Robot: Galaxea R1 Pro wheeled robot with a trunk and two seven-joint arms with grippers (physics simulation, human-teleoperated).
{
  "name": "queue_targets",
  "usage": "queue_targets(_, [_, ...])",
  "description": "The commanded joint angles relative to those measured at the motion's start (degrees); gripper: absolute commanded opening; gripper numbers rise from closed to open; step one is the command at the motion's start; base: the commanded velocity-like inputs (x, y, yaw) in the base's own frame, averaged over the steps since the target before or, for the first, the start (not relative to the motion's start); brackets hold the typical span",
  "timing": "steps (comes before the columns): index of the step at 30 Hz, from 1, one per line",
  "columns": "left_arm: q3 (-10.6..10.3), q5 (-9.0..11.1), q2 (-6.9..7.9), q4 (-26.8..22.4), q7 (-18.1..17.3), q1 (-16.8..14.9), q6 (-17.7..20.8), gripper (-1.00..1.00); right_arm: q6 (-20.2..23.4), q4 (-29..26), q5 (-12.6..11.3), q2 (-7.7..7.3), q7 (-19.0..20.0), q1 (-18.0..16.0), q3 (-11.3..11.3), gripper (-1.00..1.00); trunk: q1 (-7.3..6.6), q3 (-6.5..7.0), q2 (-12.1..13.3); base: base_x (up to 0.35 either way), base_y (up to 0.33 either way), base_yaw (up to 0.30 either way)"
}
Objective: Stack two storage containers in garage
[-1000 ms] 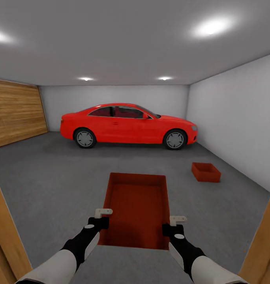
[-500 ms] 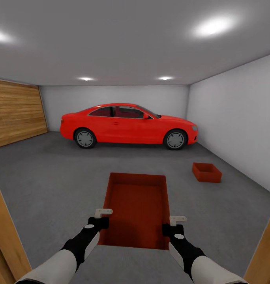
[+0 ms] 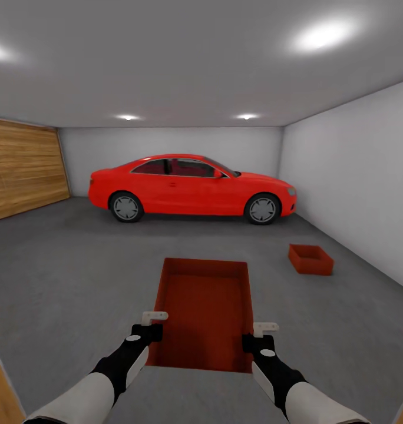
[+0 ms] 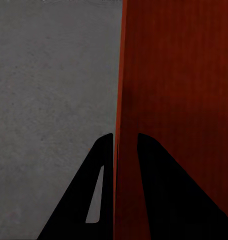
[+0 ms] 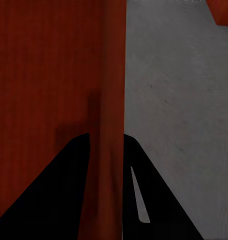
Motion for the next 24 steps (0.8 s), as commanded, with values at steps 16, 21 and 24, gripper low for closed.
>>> queue_targets(16, [0.1,-0.5,1.28,-0.3,1.4,0.0,-1.8,-1.00,-0.2,0.2,-1.2,-0.04,-0.3,0.0,-0.2,-1.00,0.04,-0.08,-0.1,0.318,0.000,0.000])
queue_targets(21, [0.1,-0.5,1.28,-0.3,1.4,0.0,-1.8,-1.00,-0.2,0.2,-1.2,-0.04,-0.3,0.0,-0.2,-1.00,0.04,-0.08,-0.1,0.321,0.000,0.000])
queue_targets(24, [0.1,-0.5,1.28,-0.3,1.4,0.0,-1.8,-1.00,-0.2,0.2,-1.2,-0.04,-0.3,0.0,-0.2,-1.00,0.04,-0.08,-0.1,0.321,0.000,0.000])
